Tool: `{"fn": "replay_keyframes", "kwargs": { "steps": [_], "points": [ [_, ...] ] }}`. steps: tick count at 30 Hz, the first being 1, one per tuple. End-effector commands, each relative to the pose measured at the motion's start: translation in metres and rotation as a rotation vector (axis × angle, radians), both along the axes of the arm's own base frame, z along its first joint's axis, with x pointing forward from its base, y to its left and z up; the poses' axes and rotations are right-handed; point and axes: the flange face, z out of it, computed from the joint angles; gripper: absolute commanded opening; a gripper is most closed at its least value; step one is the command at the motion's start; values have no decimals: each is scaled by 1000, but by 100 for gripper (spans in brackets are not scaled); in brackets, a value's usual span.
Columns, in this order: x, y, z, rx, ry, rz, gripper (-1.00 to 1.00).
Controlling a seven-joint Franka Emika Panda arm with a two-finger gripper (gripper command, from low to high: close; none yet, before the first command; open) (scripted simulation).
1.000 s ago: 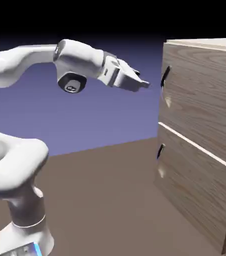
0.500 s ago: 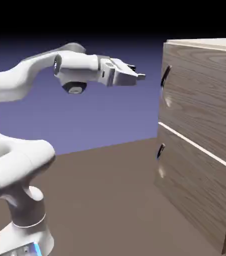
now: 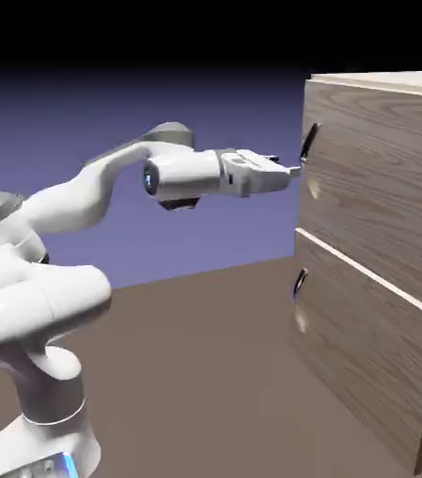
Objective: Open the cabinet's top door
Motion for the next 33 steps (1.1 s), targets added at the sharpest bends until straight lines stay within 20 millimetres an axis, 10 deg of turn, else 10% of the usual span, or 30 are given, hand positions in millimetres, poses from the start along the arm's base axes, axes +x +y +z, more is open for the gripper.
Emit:
{"fn": "replay_keyframes", "kwargs": {
  "steps": [1, 4, 5, 22, 33],
  "points": [
    [11, 0, 0, 0, 0, 0, 0],
    [38, -2, 0, 1, 0, 0, 0],
    [38, -2, 0, 1, 0, 0, -100],
    [-103, -82, 0, 0, 1, 394, -100],
    [-141, -120, 0, 1, 1, 524, -100]
  ]
}}
